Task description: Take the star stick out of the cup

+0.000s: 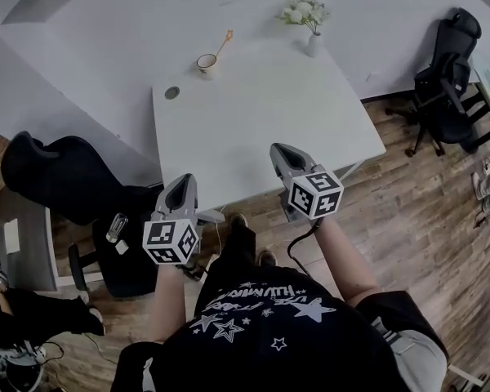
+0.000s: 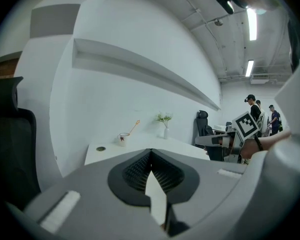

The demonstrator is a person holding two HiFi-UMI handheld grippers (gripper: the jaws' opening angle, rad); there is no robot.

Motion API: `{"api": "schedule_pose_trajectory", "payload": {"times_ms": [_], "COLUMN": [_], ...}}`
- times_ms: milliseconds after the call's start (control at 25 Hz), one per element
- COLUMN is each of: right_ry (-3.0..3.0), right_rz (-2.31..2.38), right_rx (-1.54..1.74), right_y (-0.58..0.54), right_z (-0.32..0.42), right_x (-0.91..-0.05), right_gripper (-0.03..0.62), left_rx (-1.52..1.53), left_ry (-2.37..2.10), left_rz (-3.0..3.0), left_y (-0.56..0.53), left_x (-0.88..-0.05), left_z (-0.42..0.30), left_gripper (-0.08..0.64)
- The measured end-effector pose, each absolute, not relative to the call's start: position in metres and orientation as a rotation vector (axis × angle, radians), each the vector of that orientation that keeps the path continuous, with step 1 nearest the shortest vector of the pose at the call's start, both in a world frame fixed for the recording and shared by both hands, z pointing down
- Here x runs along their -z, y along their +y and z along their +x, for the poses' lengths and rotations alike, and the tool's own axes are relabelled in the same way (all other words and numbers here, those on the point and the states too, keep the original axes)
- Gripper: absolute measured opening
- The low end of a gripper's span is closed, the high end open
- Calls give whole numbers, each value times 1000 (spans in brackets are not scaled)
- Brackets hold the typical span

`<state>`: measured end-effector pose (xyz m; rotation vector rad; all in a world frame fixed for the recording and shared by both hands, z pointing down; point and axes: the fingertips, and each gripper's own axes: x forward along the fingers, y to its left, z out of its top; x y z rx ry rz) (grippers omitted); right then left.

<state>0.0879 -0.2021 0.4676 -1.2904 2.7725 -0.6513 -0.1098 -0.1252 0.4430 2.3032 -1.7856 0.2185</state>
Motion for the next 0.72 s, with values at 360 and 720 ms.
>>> {"api": "schedule_pose_trajectory", "payload": {"times_ms": [360,720], "right_ry": [2768,2741], "right_rz": [-1329,-1363], "right_rx": [637,688], "right_y": [-258,-365], "right_z": [86,62], "right_x": [-465,-453], "right_gripper": [17,17], "left_rx": [-196,-170], "left_ry": [-1759,-1743], "left_rz": [2331,2350], "left_y": [-189,-290], "left_x": [-445,-437], "left_z": [-120,-146], "left_gripper": [3,3]}}
